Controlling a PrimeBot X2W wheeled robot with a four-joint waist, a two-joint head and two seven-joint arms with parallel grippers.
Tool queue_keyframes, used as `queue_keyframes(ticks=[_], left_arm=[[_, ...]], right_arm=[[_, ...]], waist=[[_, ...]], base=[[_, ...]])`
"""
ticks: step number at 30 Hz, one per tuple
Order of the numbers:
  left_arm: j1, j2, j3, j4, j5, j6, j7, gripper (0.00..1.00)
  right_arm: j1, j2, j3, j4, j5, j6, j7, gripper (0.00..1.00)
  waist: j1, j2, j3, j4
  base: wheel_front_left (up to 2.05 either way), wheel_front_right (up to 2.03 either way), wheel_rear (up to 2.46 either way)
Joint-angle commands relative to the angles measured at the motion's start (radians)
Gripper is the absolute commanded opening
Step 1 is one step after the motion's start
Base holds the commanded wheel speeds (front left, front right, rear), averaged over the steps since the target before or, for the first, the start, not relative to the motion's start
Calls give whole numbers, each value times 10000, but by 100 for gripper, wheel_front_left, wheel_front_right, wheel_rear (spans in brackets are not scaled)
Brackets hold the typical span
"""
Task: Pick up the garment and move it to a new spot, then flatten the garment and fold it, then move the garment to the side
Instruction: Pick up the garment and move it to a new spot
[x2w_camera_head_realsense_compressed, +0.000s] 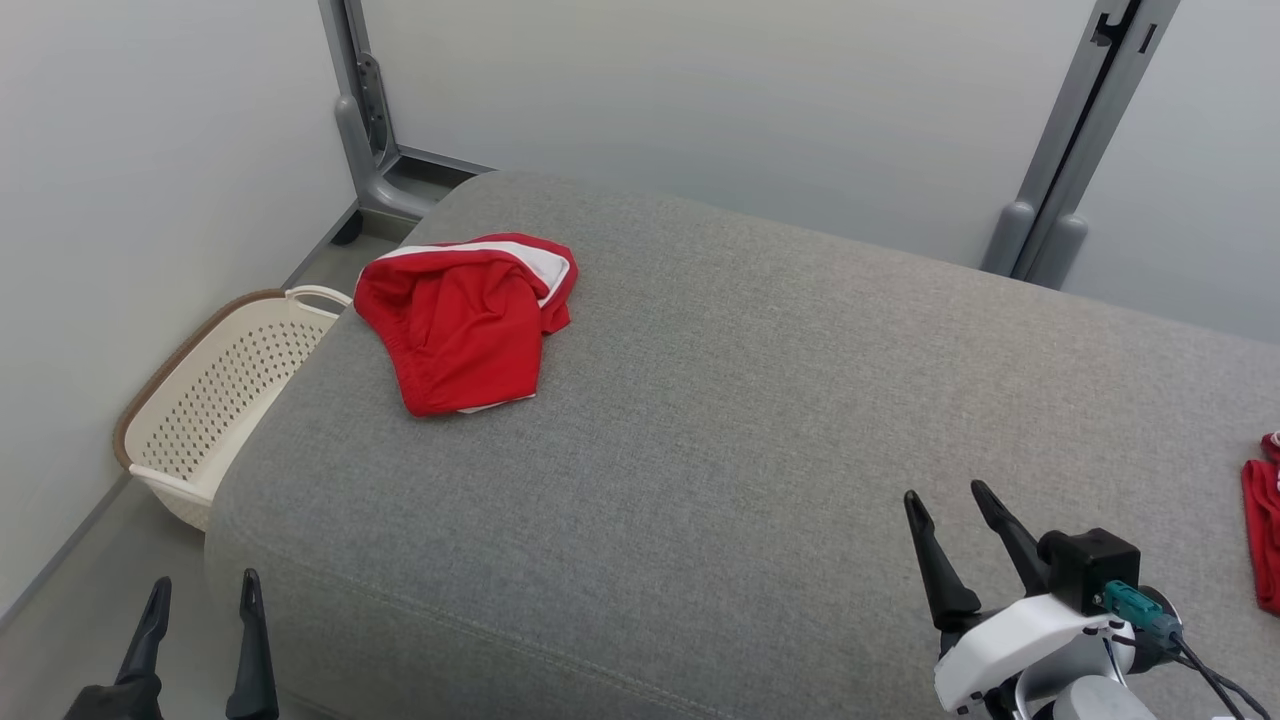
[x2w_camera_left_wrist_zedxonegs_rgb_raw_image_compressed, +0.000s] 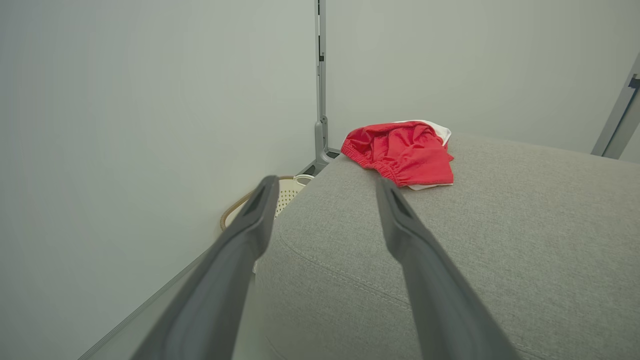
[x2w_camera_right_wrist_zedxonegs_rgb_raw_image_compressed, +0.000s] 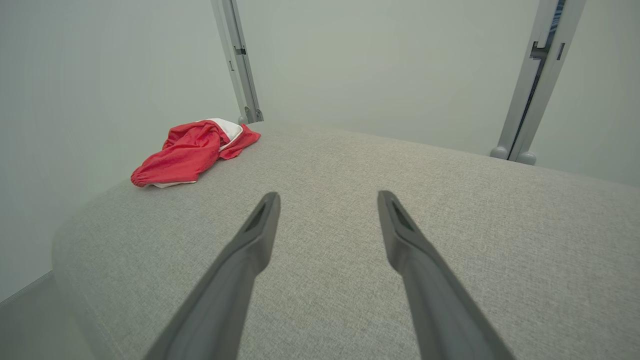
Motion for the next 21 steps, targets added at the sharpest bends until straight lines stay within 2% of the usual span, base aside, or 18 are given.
queue_keyframes(ticks=[1,12,21], left_arm=[[126,69,-24,-25,-76,61,-7,100],[17,83,-130,-36,-97,161,-11,100],[-782,445,-392,-146,22,37,228,100]], right_arm=[[113,-26,5,23,63,-9,-39,100],[49,-111,104,69,126,-9,-39,100],[-98,-178,277,82,183,-9,-39,100]], waist=[[0,0,-5,41],[0,0,-7,-32],[0,0,70,-380]], base=[[0,0,0],[0,0,0],[0,0,0]])
